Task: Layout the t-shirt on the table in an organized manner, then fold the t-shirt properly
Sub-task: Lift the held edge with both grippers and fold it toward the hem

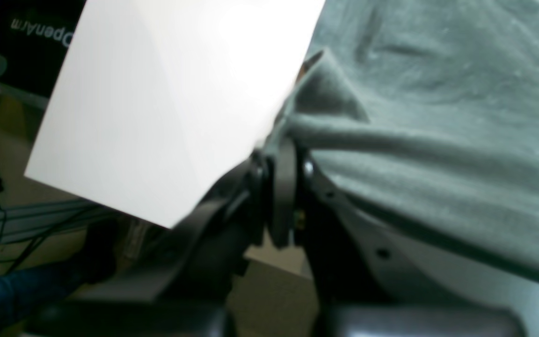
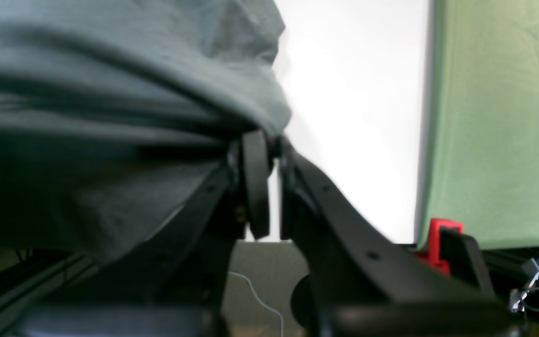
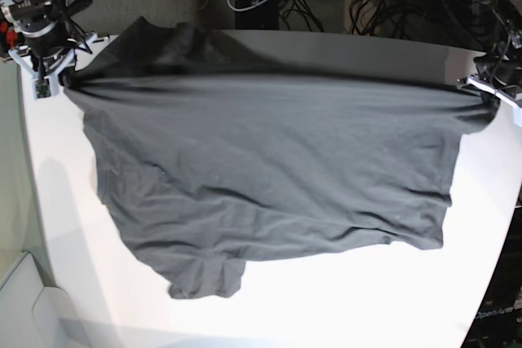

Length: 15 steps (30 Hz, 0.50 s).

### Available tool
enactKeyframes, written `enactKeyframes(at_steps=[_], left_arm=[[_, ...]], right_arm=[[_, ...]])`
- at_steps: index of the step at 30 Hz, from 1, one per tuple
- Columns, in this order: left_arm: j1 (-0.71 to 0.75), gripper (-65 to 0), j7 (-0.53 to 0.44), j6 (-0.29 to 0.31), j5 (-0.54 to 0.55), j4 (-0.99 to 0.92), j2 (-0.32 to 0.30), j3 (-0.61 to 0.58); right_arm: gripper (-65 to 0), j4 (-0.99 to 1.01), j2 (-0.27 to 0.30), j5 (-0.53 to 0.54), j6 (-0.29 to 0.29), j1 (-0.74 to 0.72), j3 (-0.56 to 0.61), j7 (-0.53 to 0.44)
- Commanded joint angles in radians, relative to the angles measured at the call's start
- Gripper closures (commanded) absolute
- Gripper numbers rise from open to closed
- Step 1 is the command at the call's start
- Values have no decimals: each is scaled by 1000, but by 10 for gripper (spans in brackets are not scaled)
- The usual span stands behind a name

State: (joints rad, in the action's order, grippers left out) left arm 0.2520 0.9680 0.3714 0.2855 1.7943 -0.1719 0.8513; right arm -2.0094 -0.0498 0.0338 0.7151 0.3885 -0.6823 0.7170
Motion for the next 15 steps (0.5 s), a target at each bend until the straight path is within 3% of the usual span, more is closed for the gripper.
enactKeyframes(at_steps=[1,15], left_arm=[[-4,-2,-31,-16,-22,31,-25,15],[-127,-2,-31,-16,-32,62,-25,10]], right_arm=[[0,-21,14,-13,-17,3,-7,-15],[0,-23,18,-13,-17,-112,-4,-9]])
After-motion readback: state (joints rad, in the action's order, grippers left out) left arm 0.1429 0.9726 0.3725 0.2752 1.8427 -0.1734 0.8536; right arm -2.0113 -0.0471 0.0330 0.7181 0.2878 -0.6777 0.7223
